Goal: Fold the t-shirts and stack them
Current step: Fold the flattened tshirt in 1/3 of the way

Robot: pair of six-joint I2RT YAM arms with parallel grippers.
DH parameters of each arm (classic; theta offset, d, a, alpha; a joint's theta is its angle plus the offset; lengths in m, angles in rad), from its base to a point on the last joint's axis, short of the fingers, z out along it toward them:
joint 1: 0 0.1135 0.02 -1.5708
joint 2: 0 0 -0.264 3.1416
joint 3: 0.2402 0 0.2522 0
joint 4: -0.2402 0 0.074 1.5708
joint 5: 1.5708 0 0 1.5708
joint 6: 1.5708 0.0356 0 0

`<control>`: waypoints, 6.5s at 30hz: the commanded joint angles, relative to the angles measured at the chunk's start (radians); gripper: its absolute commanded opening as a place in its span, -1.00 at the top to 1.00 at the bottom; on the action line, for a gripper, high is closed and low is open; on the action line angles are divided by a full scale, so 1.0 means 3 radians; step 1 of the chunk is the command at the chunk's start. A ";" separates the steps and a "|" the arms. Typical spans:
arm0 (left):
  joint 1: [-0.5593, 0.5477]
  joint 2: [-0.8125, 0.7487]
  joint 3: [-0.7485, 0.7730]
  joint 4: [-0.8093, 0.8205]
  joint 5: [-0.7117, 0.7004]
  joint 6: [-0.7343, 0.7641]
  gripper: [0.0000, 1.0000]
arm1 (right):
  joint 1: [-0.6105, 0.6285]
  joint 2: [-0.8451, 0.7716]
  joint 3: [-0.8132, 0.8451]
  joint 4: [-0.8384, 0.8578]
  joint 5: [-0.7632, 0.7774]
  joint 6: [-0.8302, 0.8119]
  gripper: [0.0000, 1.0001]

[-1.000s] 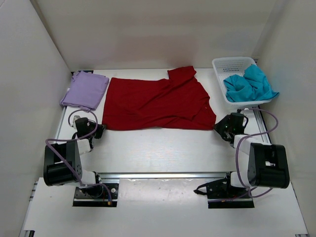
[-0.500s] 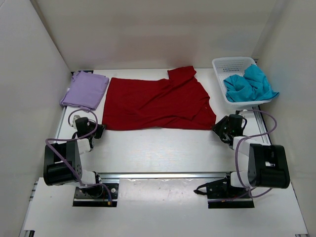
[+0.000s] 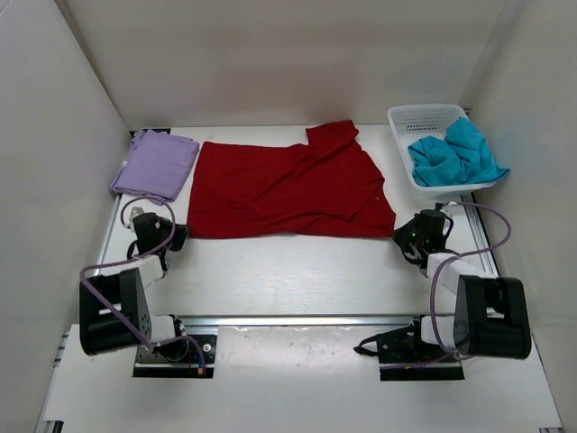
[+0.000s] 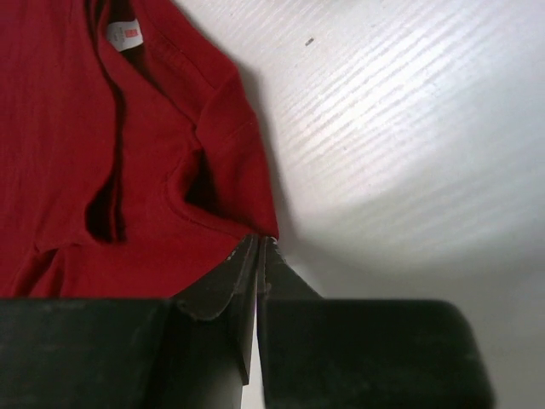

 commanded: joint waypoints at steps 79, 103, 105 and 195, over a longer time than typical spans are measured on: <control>0.0679 -0.1943 -0.0332 -0.1829 0.0263 0.1214 -0.47 | 0.0118 -0.2322 -0.0457 -0.2010 0.0505 -0.0197 -0.09; -0.2425 -0.0245 0.0345 -0.0357 0.0064 0.0923 0.50 | 0.1279 -0.0507 0.0014 -0.0180 -0.0466 -0.0402 0.00; -0.2455 -0.0230 0.0294 -0.0275 0.0104 0.0872 0.50 | 0.1294 -0.0440 0.0019 -0.0133 -0.0481 -0.0382 0.02; -0.3094 -0.0045 -0.0207 -0.0499 -0.0111 0.0780 0.72 | 0.2245 -0.0848 -0.0425 -0.1299 -0.0041 -0.0412 1.00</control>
